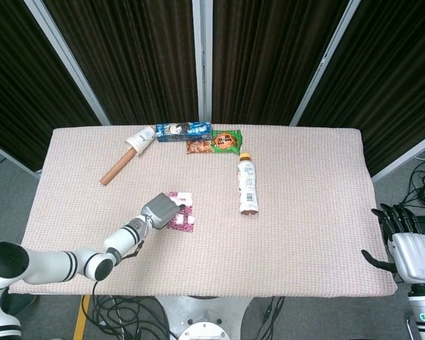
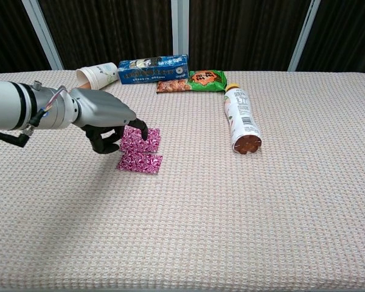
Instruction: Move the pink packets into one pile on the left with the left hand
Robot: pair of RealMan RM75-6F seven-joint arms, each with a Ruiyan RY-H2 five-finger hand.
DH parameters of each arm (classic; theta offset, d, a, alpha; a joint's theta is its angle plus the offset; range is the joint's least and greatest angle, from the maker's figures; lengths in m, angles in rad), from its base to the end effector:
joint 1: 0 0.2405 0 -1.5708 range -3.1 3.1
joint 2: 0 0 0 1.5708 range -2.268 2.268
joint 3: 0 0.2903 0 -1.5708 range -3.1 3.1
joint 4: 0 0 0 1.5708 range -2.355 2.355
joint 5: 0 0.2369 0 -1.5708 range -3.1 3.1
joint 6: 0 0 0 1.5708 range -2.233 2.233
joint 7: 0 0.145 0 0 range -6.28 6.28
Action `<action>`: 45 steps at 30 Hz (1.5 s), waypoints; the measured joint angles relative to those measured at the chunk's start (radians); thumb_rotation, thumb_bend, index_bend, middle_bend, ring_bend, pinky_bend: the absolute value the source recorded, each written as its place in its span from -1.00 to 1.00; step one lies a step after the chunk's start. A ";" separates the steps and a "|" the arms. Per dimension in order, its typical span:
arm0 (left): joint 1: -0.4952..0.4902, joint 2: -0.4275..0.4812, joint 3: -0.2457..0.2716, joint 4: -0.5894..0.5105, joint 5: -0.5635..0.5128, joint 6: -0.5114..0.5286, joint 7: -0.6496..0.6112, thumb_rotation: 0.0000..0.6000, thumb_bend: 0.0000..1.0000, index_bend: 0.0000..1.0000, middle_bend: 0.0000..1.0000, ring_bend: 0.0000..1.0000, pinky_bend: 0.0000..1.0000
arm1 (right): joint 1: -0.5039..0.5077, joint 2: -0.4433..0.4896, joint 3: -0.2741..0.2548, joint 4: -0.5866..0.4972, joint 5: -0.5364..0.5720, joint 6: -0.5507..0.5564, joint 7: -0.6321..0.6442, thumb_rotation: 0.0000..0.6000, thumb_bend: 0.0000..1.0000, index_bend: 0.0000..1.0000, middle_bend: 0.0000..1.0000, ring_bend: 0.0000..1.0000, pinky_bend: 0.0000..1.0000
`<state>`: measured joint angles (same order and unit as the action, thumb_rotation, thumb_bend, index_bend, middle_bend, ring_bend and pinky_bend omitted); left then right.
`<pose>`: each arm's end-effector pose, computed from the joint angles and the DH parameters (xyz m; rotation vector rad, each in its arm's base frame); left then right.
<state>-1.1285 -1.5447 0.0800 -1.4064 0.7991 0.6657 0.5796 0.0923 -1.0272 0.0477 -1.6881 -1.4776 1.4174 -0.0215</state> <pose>-0.1454 0.3937 -0.0887 -2.3244 -0.6699 -0.4037 -0.3482 -0.1878 0.1664 1.4216 -0.9304 0.8338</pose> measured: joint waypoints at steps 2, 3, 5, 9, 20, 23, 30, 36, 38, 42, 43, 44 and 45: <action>-0.001 -0.018 -0.003 0.031 -0.014 0.000 0.003 1.00 0.10 -0.51 0.69 0.64 0.94 | 0.000 0.000 0.000 0.000 0.002 -0.002 0.000 0.68 -0.79 -0.70 -0.84 -1.00 -1.00; -0.002 -0.032 -0.005 0.054 -0.026 -0.003 0.004 1.00 0.10 -0.51 0.69 0.64 0.94 | 0.001 0.000 0.001 0.000 0.004 -0.003 0.000 0.68 -0.79 -0.70 -0.84 -1.00 -1.00; -0.004 -0.055 -0.008 0.088 -0.041 -0.010 0.004 1.00 0.10 -0.51 0.69 0.64 0.94 | 0.001 0.000 0.001 0.000 0.008 -0.005 -0.001 0.67 -0.79 -0.70 -0.84 -1.00 -1.00; -0.005 -0.103 -0.016 0.143 -0.054 -0.023 0.001 1.00 0.10 -0.51 0.69 0.64 0.92 | 0.002 -0.002 0.002 0.002 0.013 -0.010 -0.003 0.68 -0.79 -0.70 -0.84 -1.00 -1.00; -0.011 -0.122 0.003 0.169 -0.095 -0.039 0.032 1.00 0.10 -0.51 0.69 0.63 0.84 | 0.004 -0.005 0.005 0.003 0.018 -0.014 -0.001 0.68 -0.79 -0.70 -0.84 -1.00 -1.00; -0.009 -0.105 0.015 0.149 -0.110 -0.031 0.044 1.00 0.10 -0.51 0.69 0.63 0.81 | 0.006 -0.005 0.004 0.004 0.016 -0.016 0.000 0.68 -0.79 -0.70 -0.84 -1.00 -1.00; 0.000 -0.055 0.046 0.099 -0.148 -0.014 0.063 1.00 0.10 -0.51 0.68 0.63 0.80 | 0.010 -0.010 0.002 0.004 0.005 -0.018 0.004 0.67 -0.79 -0.70 -0.84 -1.00 -1.00; 0.010 -0.018 0.067 0.070 -0.166 -0.007 0.067 1.00 0.10 -0.51 0.68 0.63 0.79 | 0.009 -0.010 0.000 0.003 -0.002 -0.013 0.006 0.66 -0.79 -0.70 -0.84 -1.00 -1.00; 0.012 -0.008 0.074 0.063 -0.171 -0.003 0.069 1.00 0.10 -0.51 0.68 0.63 0.79 | 0.009 -0.010 0.000 0.003 -0.004 -0.012 0.007 0.65 -0.79 -0.70 -0.84 -1.00 -1.00; 0.016 0.011 0.085 0.050 -0.185 0.003 0.074 1.00 0.10 -0.51 0.68 0.63 0.79 | 0.008 -0.009 -0.001 0.002 -0.008 -0.007 0.008 0.69 -0.80 -0.70 -0.84 -1.00 -1.00; 0.016 0.015 0.087 0.046 -0.187 0.004 0.075 1.00 0.10 -0.51 0.68 0.63 0.79 | 0.007 -0.009 -0.001 0.001 -0.009 -0.006 0.009 0.69 -0.80 -0.70 -0.84 -1.00 -1.00; 0.016 0.019 0.090 0.042 -0.190 0.004 0.077 1.00 0.10 -0.51 0.68 0.63 0.79 | 0.006 -0.009 -0.001 0.001 -0.010 -0.005 0.009 0.69 -0.80 -0.70 -0.84 -1.00 -1.00; 0.016 0.025 0.094 0.036 -0.195 0.006 0.081 1.00 0.10 -0.50 0.68 0.63 0.79 | 0.006 -0.008 -0.002 0.001 -0.012 -0.003 0.009 0.69 -0.79 -0.70 -0.84 -1.00 -1.00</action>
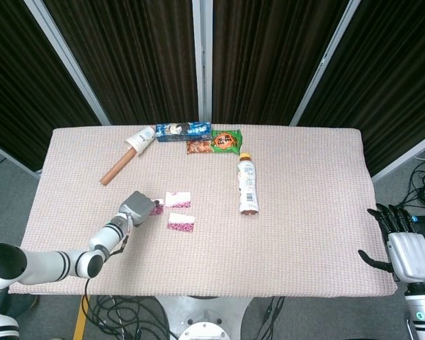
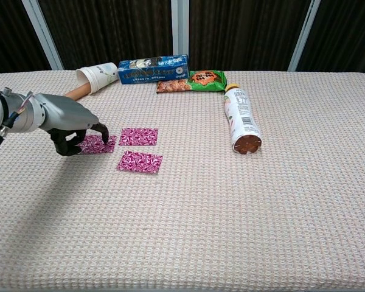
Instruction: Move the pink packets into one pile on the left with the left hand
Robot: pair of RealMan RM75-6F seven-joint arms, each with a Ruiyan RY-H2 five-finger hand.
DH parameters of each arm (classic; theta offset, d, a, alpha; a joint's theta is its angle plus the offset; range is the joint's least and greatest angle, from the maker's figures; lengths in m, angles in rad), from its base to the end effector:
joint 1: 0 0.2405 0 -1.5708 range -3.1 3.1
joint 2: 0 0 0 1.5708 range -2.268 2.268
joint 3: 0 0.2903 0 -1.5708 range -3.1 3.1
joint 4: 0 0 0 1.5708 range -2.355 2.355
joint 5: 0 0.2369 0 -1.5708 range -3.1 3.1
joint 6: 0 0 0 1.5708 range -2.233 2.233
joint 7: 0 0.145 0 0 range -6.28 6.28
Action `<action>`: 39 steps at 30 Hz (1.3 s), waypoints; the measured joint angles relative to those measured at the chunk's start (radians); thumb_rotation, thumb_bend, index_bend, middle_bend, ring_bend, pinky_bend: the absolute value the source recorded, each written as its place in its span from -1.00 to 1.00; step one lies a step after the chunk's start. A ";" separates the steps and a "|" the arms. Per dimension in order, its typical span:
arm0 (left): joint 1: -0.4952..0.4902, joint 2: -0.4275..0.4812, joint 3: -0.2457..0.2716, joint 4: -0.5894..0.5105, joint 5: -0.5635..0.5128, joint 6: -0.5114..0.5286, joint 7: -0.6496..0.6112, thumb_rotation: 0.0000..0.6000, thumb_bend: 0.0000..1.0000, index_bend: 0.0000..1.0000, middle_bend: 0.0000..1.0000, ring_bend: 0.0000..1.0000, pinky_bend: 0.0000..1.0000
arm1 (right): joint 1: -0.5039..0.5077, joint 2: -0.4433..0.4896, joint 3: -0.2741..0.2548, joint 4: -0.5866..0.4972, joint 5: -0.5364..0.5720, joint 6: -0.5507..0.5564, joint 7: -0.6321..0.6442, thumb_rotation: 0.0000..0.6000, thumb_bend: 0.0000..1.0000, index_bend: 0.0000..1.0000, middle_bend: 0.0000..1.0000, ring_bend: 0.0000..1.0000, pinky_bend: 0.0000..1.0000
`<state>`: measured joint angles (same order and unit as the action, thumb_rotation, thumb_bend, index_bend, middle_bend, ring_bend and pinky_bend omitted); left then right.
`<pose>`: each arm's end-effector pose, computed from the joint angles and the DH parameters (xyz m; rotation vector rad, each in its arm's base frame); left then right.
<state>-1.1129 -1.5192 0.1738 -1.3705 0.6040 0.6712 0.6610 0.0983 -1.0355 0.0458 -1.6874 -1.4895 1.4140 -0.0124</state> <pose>-0.2044 0.4002 -0.0693 -2.2075 -0.7415 -0.1913 -0.3455 -0.1893 0.1620 1.4335 -0.9385 0.8526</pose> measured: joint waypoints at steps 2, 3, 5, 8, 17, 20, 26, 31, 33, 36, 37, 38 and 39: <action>-0.003 0.009 0.006 -0.010 -0.011 0.004 0.009 1.00 0.10 -0.47 0.68 0.63 0.78 | -0.001 0.001 -0.001 -0.001 -0.001 0.001 -0.001 0.66 -0.79 -0.70 -0.84 -1.00 -1.00; -0.005 0.015 0.009 -0.017 -0.019 0.006 0.014 1.00 0.10 -0.47 0.68 0.63 0.78 | -0.001 0.001 -0.001 -0.002 -0.002 0.002 -0.001 0.66 -0.79 -0.70 -0.84 -1.00 -1.00; -0.007 0.023 0.012 -0.026 -0.031 0.008 0.018 1.00 0.10 -0.47 0.68 0.63 0.78 | -0.003 0.002 -0.002 -0.003 -0.003 0.005 0.000 0.67 -0.80 -0.70 -0.84 -1.00 -1.00; -0.011 0.033 0.015 -0.036 -0.041 0.018 0.024 1.00 0.10 -0.47 0.68 0.63 0.78 | -0.006 0.002 -0.002 -0.004 -0.006 0.012 0.001 0.69 -0.79 -0.71 -0.84 -1.00 -1.00; 0.010 0.002 -0.074 -0.035 0.052 0.095 -0.043 1.00 -0.12 -0.44 0.68 0.63 0.77 | -0.010 0.007 -0.005 -0.002 -0.011 0.016 0.005 0.68 -0.79 -0.71 -0.84 -1.00 -1.00; 0.008 -0.040 -0.111 0.005 0.048 0.092 -0.060 1.00 -0.27 -0.37 0.68 0.63 0.78 | -0.011 0.011 -0.004 -0.003 -0.007 0.015 0.005 0.68 -0.79 -0.71 -0.84 -1.00 -1.00; -0.006 -0.132 -0.179 0.122 -0.004 0.069 -0.083 1.00 -0.49 -0.30 0.69 0.63 0.78 | -0.017 0.019 -0.003 -0.006 0.007 0.016 0.004 0.69 -0.79 -0.70 -0.84 -1.00 -1.00; -0.026 -0.192 -0.215 0.207 -0.058 0.049 -0.076 1.00 -0.51 -0.24 0.69 0.63 0.78 | -0.015 0.022 -0.003 -0.008 0.017 0.006 -0.004 0.65 -0.79 -0.71 -0.84 -1.00 -1.00; -0.036 -0.213 -0.224 0.236 -0.087 0.036 -0.064 1.00 -0.51 -0.24 0.69 0.63 0.78 | -0.015 0.023 -0.001 -0.010 0.019 0.006 -0.005 0.66 -0.79 -0.71 -0.84 -1.00 -1.00; -0.051 -0.244 -0.231 0.269 -0.122 0.020 -0.040 1.00 -0.51 -0.24 0.69 0.63 0.78 | -0.014 0.025 0.000 -0.012 0.022 0.004 -0.007 0.68 -0.79 -0.71 -0.84 -1.00 -1.00; -0.054 -0.253 -0.233 0.278 -0.130 0.016 -0.035 1.00 -0.52 -0.24 0.69 0.63 0.78 | -0.014 0.026 0.001 -0.012 0.024 0.004 -0.008 0.68 -0.79 -0.71 -0.84 -1.00 -1.00; -0.057 -0.261 -0.234 0.286 -0.136 0.013 -0.030 1.00 -0.52 -0.24 0.69 0.63 0.78 | -0.014 0.026 0.001 -0.012 0.025 0.004 -0.008 0.68 -0.79 -0.71 -0.84 -1.00 -1.00; -0.060 -0.271 -0.236 0.296 -0.143 0.010 -0.024 1.00 -0.52 -0.24 0.69 0.63 0.78 | -0.014 0.027 0.002 -0.012 0.027 0.003 -0.008 0.68 -0.79 -0.71 -0.84 -1.00 -1.00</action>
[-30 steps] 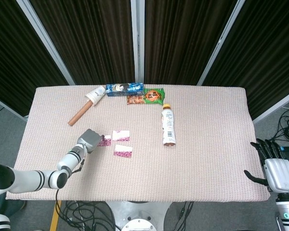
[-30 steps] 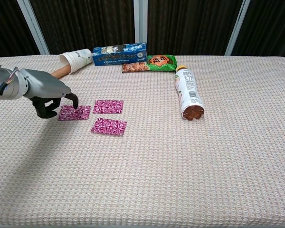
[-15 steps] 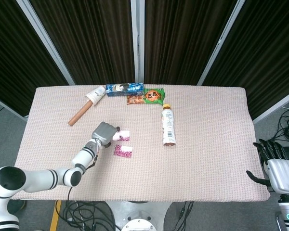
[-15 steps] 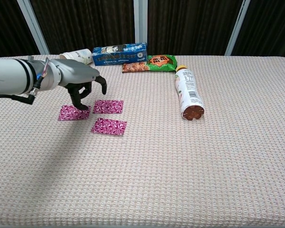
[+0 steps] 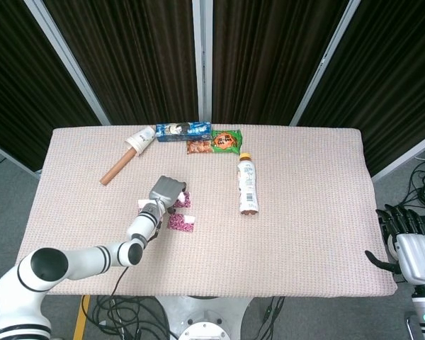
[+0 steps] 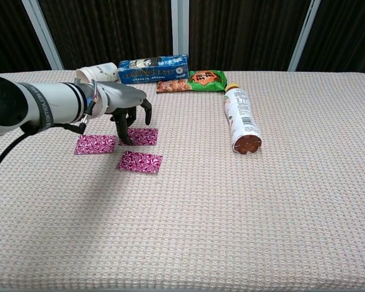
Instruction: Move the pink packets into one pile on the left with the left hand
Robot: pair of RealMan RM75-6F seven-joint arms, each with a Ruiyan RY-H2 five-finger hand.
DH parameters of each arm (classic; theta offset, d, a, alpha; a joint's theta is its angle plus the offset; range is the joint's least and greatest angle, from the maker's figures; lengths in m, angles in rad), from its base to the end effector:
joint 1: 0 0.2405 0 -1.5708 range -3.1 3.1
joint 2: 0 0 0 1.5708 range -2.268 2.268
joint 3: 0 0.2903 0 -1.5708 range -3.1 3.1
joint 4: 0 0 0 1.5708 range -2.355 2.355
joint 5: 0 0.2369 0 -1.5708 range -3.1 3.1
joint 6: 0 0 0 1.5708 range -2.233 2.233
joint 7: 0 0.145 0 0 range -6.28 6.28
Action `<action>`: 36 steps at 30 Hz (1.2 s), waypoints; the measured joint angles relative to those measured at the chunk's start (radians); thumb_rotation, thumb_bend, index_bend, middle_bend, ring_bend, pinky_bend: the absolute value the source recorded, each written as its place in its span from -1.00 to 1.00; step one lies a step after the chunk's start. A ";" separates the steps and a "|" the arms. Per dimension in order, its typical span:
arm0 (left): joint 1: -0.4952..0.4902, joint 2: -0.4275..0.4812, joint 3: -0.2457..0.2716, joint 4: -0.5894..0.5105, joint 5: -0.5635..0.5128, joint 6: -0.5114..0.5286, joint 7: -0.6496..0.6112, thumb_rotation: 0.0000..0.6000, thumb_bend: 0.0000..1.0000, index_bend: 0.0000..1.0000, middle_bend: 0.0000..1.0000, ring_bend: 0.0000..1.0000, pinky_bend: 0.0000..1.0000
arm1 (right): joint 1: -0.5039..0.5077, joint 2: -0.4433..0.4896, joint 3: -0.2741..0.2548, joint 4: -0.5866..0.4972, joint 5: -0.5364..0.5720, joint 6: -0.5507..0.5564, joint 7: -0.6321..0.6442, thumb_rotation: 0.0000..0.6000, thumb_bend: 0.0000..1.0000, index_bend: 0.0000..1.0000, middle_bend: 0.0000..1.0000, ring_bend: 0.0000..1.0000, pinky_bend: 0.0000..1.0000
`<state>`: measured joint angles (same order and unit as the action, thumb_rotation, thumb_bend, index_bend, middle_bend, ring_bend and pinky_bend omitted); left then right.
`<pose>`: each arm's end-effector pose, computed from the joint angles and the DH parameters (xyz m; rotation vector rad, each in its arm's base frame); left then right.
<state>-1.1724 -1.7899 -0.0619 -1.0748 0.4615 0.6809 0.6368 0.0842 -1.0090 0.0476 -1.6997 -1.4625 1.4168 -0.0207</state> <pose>-0.1251 0.4445 -0.1336 -2.0180 -0.9343 -0.4685 -0.3504 -0.1847 0.1724 1.4055 -0.9376 0.8163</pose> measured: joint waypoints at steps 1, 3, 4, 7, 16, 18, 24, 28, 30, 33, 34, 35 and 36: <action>-0.002 -0.006 0.000 0.007 -0.003 -0.002 0.004 1.00 -0.52 -0.24 0.69 0.63 0.78 | 0.000 0.000 0.000 0.000 0.002 -0.001 0.000 0.68 -0.79 -0.71 -0.84 -1.00 -1.00; -0.004 -0.018 0.000 0.023 -0.008 -0.004 0.013 1.00 -0.51 -0.24 0.69 0.63 0.78 | 0.001 0.000 0.001 0.000 0.004 -0.004 -0.001 0.67 -0.79 -0.71 -0.84 -1.00 -1.00; -0.005 -0.024 -0.001 0.031 -0.010 -0.005 0.015 1.00 -0.51 -0.24 0.69 0.63 0.78 | 0.001 0.000 0.001 0.000 0.005 -0.005 -0.002 0.67 -0.79 -0.71 -0.84 -1.00 -1.00; -0.005 -0.039 -0.003 0.057 -0.017 -0.006 0.022 1.00 -0.52 -0.24 0.69 0.63 0.78 | 0.001 0.000 0.002 0.000 0.008 -0.005 -0.003 0.68 -0.79 -0.71 -0.84 -1.00 -1.00; 0.006 -0.071 -0.016 0.114 -0.031 -0.022 0.037 1.00 -0.51 -0.24 0.69 0.63 0.78 | 0.000 -0.001 0.002 0.001 0.013 -0.008 -0.007 0.67 -0.79 -0.71 -0.84 -1.00 -1.00; 0.008 -0.076 -0.019 0.118 -0.033 -0.027 0.039 1.00 -0.51 -0.24 0.69 0.63 0.78 | 0.000 0.000 0.003 0.000 0.014 -0.008 -0.007 0.68 -0.79 -0.70 -0.84 -1.00 -1.00; 0.016 -0.090 -0.022 0.133 -0.019 -0.026 0.042 1.00 -0.51 -0.24 0.69 0.63 0.78 | -0.002 0.001 0.003 -0.001 0.016 -0.007 -0.009 0.67 -0.79 -0.70 -0.84 -1.00 -1.00; 0.023 -0.103 -0.026 0.153 -0.005 -0.025 0.040 1.00 -0.51 -0.18 0.69 0.63 0.78 | -0.004 0.001 0.003 0.002 0.019 -0.007 -0.006 0.68 -0.79 -0.71 -0.84 -1.00 -1.00; 0.027 -0.109 -0.030 0.163 0.002 -0.026 0.038 1.00 -0.51 -0.13 0.69 0.63 0.78 | -0.004 0.001 0.003 0.002 0.019 -0.008 -0.006 0.68 -0.80 -0.71 -0.84 -1.00 -1.00; 0.032 -0.115 -0.035 0.170 0.015 -0.023 0.036 1.00 -0.51 -0.05 0.70 0.63 0.78 | -0.003 0.000 0.003 0.003 0.021 -0.010 -0.007 0.69 -0.79 -0.71 -0.84 -1.00 -1.00; 0.033 -0.117 -0.036 0.171 0.019 -0.020 0.036 1.00 -0.51 -0.04 0.70 0.63 0.78 | -0.002 0.000 0.004 0.003 0.021 -0.011 -0.006 0.69 -0.79 -0.71 -0.84 -1.00 -1.00; 0.035 -0.118 -0.038 0.172 0.024 -0.016 0.035 1.00 -0.51 -0.02 0.70 0.63 0.78 | -0.003 0.000 0.004 0.004 0.021 -0.011 -0.006 0.69 -0.79 -0.71 -0.84 -1.00 -1.00; 0.037 -0.119 -0.041 0.173 0.030 -0.012 0.035 1.00 -0.51 -0.02 0.70 0.63 0.78 | -0.003 0.000 0.003 0.004 0.021 -0.010 -0.005 0.69 -0.79 -0.71 -0.84 -1.00 -1.00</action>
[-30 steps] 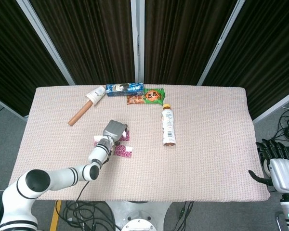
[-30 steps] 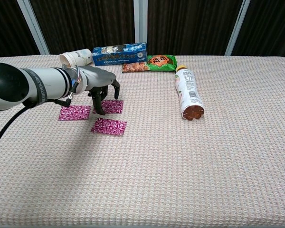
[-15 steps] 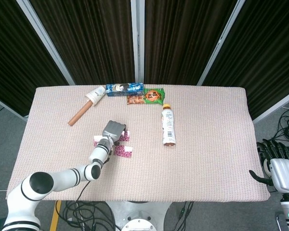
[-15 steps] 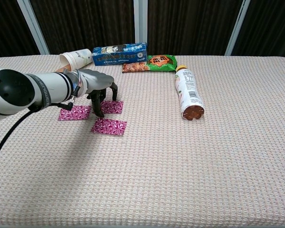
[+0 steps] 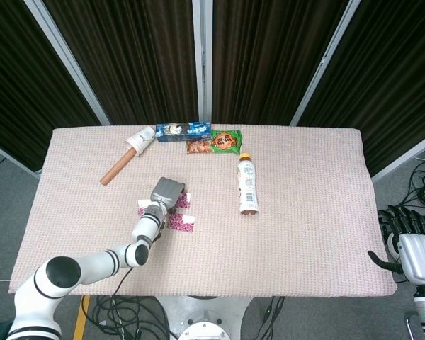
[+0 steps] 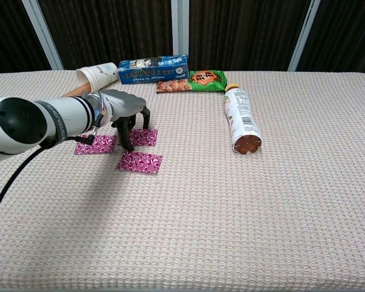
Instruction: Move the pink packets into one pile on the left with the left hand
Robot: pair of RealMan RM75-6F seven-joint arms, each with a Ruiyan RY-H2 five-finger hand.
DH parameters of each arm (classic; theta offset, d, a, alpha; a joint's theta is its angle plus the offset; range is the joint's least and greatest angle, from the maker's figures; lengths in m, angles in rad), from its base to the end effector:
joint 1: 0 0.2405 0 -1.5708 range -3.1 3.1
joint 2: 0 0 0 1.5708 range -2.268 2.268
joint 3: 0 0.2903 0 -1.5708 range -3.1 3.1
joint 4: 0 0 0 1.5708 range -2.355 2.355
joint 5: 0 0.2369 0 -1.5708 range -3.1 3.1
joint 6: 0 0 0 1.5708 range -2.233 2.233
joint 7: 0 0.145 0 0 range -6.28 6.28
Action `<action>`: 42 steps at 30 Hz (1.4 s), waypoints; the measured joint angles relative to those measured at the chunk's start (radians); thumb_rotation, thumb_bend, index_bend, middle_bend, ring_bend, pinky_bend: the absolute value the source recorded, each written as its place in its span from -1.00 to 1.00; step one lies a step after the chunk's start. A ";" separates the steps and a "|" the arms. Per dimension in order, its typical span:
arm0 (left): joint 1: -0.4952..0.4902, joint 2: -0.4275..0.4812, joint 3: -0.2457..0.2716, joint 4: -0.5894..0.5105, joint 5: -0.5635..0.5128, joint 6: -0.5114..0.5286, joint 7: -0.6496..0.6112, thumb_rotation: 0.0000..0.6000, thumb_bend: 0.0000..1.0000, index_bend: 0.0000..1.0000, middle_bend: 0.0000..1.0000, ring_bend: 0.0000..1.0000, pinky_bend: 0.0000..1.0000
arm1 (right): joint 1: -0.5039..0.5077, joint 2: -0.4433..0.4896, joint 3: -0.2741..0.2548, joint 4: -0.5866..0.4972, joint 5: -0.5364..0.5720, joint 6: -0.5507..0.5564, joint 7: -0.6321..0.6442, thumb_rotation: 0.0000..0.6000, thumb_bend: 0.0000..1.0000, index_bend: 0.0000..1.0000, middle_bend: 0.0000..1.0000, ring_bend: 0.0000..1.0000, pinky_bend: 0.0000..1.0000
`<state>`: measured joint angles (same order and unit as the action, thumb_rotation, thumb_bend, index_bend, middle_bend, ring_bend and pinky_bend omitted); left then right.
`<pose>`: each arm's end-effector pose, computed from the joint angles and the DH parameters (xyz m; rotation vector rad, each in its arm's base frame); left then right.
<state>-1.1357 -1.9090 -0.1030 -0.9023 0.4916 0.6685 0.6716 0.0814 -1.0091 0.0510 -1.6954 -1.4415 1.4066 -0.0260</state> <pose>-0.1364 0.4487 -0.1566 -1.9688 -0.9124 -0.4503 -0.3549 -0.1844 0.1732 1.3917 -0.9462 0.7937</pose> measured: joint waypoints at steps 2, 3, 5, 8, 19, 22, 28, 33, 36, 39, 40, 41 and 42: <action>0.002 0.000 -0.005 -0.002 0.009 0.006 0.000 1.00 -0.51 -0.01 0.70 0.63 0.78 | 0.000 0.000 0.000 0.001 0.000 0.000 0.001 0.68 -0.79 -0.71 -0.84 -1.00 -1.00; 0.004 0.000 -0.007 -0.005 0.016 0.011 0.000 1.00 -0.51 -0.01 0.70 0.63 0.78 | 0.000 -0.001 0.000 0.002 0.000 0.000 0.002 0.68 -0.79 -0.71 -0.84 -1.00 -1.00; 0.006 0.003 -0.010 -0.012 0.026 0.017 0.001 1.00 -0.51 -0.01 0.70 0.63 0.78 | -0.001 -0.001 0.000 0.003 0.000 0.000 0.003 0.67 -0.79 -0.71 -0.84 -1.00 -1.00; 0.009 0.014 -0.022 -0.030 0.034 0.027 0.000 1.00 -0.51 -0.01 0.70 0.63 0.78 | -0.001 0.000 0.001 0.001 -0.001 0.002 0.003 0.69 -0.80 -0.71 -0.84 -1.00 -1.00; 0.024 0.091 -0.040 -0.136 0.038 0.078 0.024 1.00 -0.51 -0.02 0.70 0.63 0.78 | -0.003 0.003 0.000 -0.001 -0.013 0.009 0.007 0.67 -0.79 -0.71 -0.84 -1.00 -1.00; 0.035 0.119 -0.039 -0.177 0.034 0.100 0.034 1.00 -0.51 -0.03 0.70 0.63 0.78 | -0.002 0.002 -0.001 -0.003 -0.020 0.010 0.008 0.68 -0.79 -0.71 -0.84 -1.00 -1.00; 0.076 0.178 -0.024 -0.265 0.027 0.162 0.047 1.00 -0.51 -0.03 0.70 0.63 0.78 | 0.004 -0.002 -0.004 0.000 -0.033 0.006 0.012 0.67 -0.79 -0.71 -0.84 -1.00 -1.00; 0.126 0.218 0.009 -0.312 0.026 0.191 0.048 1.00 -0.51 -0.04 0.70 0.63 0.78 | 0.012 -0.010 -0.005 0.001 -0.043 -0.002 0.014 0.66 -0.79 -0.71 -0.84 -1.00 -1.00; 0.152 0.227 0.024 -0.324 0.027 0.200 0.042 1.00 -0.51 -0.05 0.70 0.63 0.78 | 0.013 -0.012 -0.008 0.002 -0.052 -0.001 0.015 0.67 -0.79 -0.71 -0.84 -1.00 -1.00; 0.171 0.228 0.032 -0.324 0.021 0.202 0.037 1.00 -0.51 -0.05 0.70 0.63 0.78 | 0.014 -0.014 -0.010 0.002 -0.057 0.000 0.014 0.68 -0.79 -0.71 -0.84 -1.00 -1.00; 0.175 0.228 0.032 -0.322 0.017 0.202 0.036 1.00 -0.51 -0.05 0.70 0.63 0.78 | 0.014 -0.015 -0.011 0.001 -0.058 0.000 0.013 0.68 -0.79 -0.71 -0.84 -1.00 -1.00; 0.178 0.226 0.032 -0.320 0.013 0.201 0.035 1.00 -0.51 -0.05 0.70 0.63 0.78 | 0.014 -0.015 -0.011 0.000 -0.058 0.000 0.012 0.68 -0.79 -0.71 -0.84 -1.00 -1.00; 0.180 0.223 0.030 -0.316 0.007 0.202 0.036 1.00 -0.51 -0.05 0.70 0.63 0.78 | 0.013 -0.015 -0.011 -0.002 -0.058 0.001 0.011 0.67 -0.79 -0.71 -0.84 -1.00 -1.00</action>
<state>-0.9559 -1.6855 -0.0732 -1.2185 0.4991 0.8702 0.7073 0.0948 -1.0239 0.0397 -1.6972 -1.4991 1.4071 -0.0152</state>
